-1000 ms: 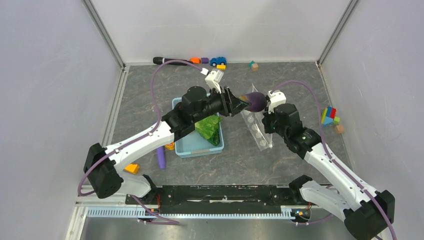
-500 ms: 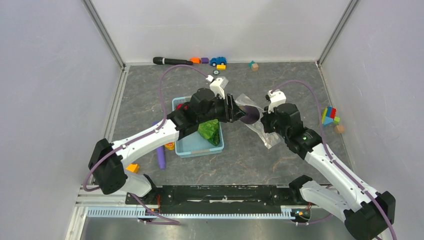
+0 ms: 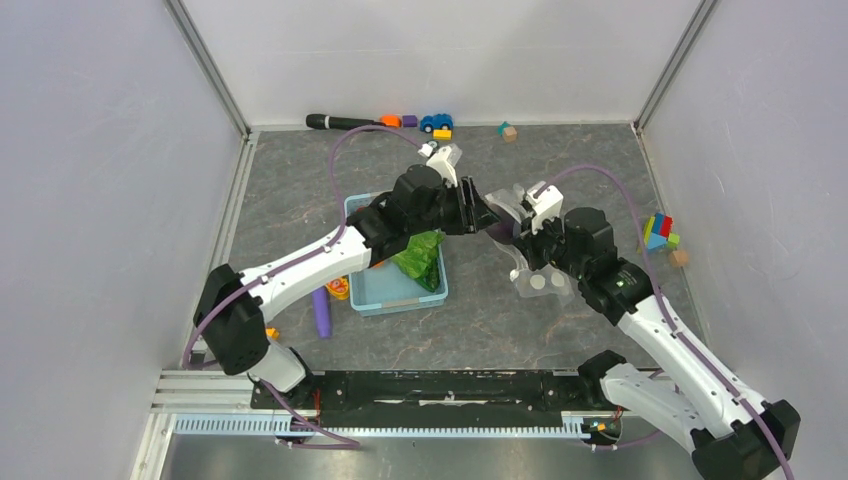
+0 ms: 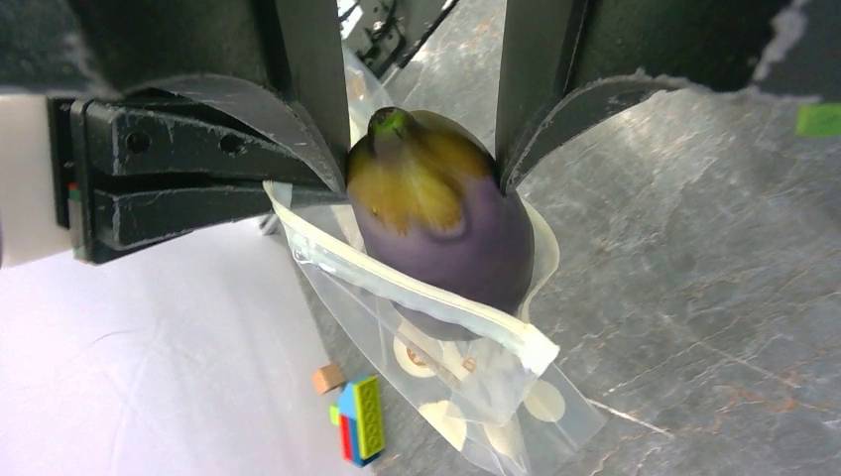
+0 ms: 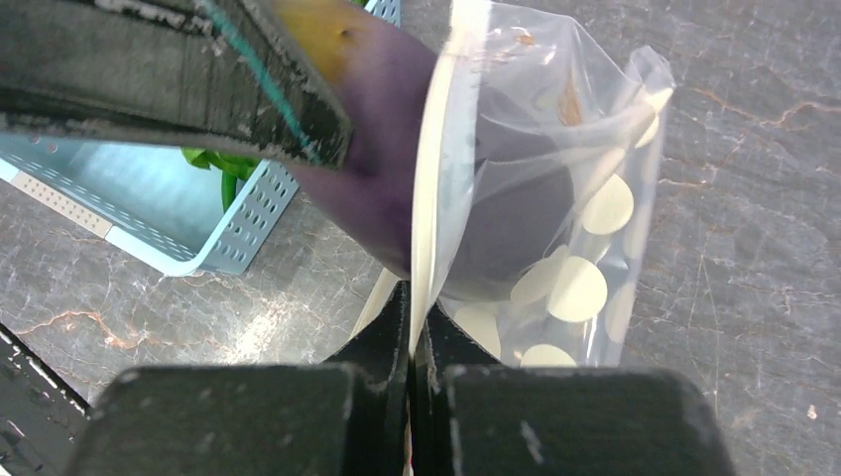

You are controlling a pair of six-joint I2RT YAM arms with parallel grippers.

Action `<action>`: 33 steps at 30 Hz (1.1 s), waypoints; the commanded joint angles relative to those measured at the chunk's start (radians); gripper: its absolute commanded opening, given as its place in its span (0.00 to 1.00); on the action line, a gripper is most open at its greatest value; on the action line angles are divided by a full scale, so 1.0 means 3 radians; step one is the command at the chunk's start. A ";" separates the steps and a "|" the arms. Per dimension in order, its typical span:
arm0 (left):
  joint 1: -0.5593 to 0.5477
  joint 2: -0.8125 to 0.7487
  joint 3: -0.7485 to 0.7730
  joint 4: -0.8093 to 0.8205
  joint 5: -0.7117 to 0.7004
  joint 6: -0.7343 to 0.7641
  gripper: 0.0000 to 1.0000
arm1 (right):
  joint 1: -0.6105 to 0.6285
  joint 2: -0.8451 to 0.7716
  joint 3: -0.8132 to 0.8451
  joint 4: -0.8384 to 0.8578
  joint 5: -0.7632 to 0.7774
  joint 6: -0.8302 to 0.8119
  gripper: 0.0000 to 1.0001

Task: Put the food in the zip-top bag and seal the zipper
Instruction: Place the fake vegetable in the zipper food storage bag.

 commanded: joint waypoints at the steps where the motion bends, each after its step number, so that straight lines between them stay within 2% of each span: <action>1: 0.0125 0.0041 -0.0126 0.0719 0.0378 -0.0669 0.02 | -0.0001 -0.0135 0.0125 0.0171 0.0033 -0.0048 0.00; 5: 0.0308 0.0085 -0.0493 0.1623 0.0790 -0.1323 0.02 | -0.0003 -0.0209 -0.0007 0.0160 -0.0028 -0.0006 0.00; 7: 0.0371 0.0130 -0.0589 0.1849 0.0896 -0.1533 0.02 | -0.0002 -0.0270 -0.0112 0.0193 -0.0126 -0.0006 0.00; 13: 0.0376 0.0200 -0.0586 0.1896 0.0941 -0.1669 0.02 | -0.0003 -0.0420 -0.0365 0.0372 -0.0351 -0.0026 0.00; 16: 0.0373 0.0228 -0.0559 0.1902 0.0992 -0.1678 0.02 | -0.0002 -0.0399 -0.0436 0.0410 -0.0295 -0.0019 0.00; 18: 0.0341 0.0239 -0.0460 0.1747 0.1014 -0.1474 0.02 | -0.0002 -0.0377 -0.0435 0.0418 -0.0103 -0.0006 0.00; 21: 0.0163 0.0298 -0.0046 0.0803 0.0967 -0.0717 0.02 | -0.0002 -0.0363 -0.0349 0.0542 -0.0013 0.0103 0.00; 23: 0.0027 0.0285 0.0075 0.0425 0.0736 -0.0221 0.02 | -0.0002 -0.0334 -0.0222 0.0615 -0.0089 0.0204 0.00; 27: -0.0123 0.0212 0.0079 0.0066 0.0665 0.0389 0.02 | -0.0002 -0.0262 0.0032 0.0646 -0.0128 0.0417 0.00; 33: -0.0274 -0.0034 -0.0074 -0.0515 0.0180 0.1156 0.02 | 0.0001 -0.0258 0.0166 0.0598 -0.0021 0.0475 0.00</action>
